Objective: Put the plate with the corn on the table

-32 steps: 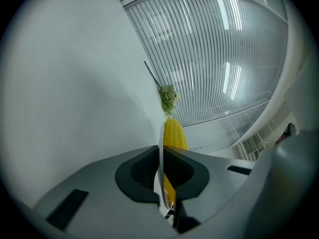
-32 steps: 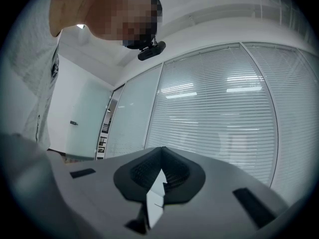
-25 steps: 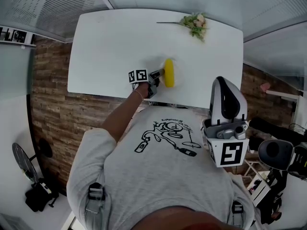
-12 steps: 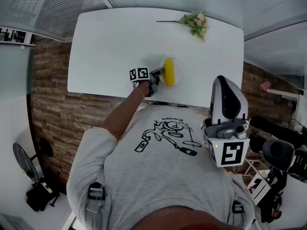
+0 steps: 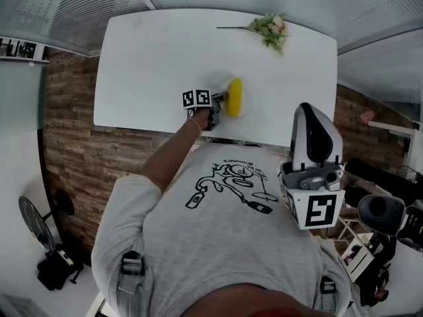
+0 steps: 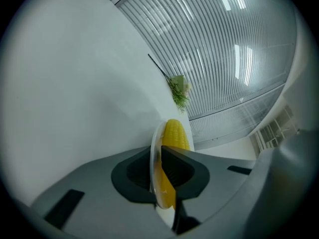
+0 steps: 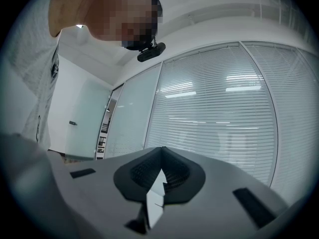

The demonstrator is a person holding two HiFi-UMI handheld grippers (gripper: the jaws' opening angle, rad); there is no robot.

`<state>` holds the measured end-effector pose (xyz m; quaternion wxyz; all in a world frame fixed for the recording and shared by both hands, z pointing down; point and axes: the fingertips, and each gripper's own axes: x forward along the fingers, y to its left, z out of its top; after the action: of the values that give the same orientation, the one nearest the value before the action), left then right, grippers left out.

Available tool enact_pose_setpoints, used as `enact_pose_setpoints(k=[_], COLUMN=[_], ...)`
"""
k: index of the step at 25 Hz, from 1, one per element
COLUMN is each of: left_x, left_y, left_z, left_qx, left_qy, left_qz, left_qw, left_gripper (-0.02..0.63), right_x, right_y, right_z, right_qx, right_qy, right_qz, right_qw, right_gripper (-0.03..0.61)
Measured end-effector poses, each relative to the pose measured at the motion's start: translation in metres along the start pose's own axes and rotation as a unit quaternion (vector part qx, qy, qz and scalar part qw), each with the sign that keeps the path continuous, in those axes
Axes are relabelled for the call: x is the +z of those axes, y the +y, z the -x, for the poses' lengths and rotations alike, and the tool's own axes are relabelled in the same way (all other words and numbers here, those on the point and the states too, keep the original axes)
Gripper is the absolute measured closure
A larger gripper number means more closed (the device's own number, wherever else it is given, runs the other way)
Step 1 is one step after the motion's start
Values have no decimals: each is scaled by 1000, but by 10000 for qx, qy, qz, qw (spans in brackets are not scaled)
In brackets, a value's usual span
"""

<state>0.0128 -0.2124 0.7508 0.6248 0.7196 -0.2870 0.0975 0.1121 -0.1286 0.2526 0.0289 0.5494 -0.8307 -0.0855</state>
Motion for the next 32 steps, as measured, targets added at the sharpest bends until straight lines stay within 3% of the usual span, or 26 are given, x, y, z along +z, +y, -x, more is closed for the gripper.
enact_pose_setpoints(k=[17,22,32], left_x=[-1,0,3], left_y=[5,5,7], left_z=[5,8,13], left_qx=[739,1013,1321], left_qy=[47,43,-15], left_qz=[-756,-1126,-1405], left_qw=[9944,9885,9812], left_gripper=[553,535,518], right_x=[1,3,2], right_y=[3,3,3], right_z=[1,2,4], right_qx=[-1,-2,7], right_qy=[4,-18,-26], right_qz=[6,20,-5], right_qw=[10000,10000,10000], right_gripper=[571,571,571])
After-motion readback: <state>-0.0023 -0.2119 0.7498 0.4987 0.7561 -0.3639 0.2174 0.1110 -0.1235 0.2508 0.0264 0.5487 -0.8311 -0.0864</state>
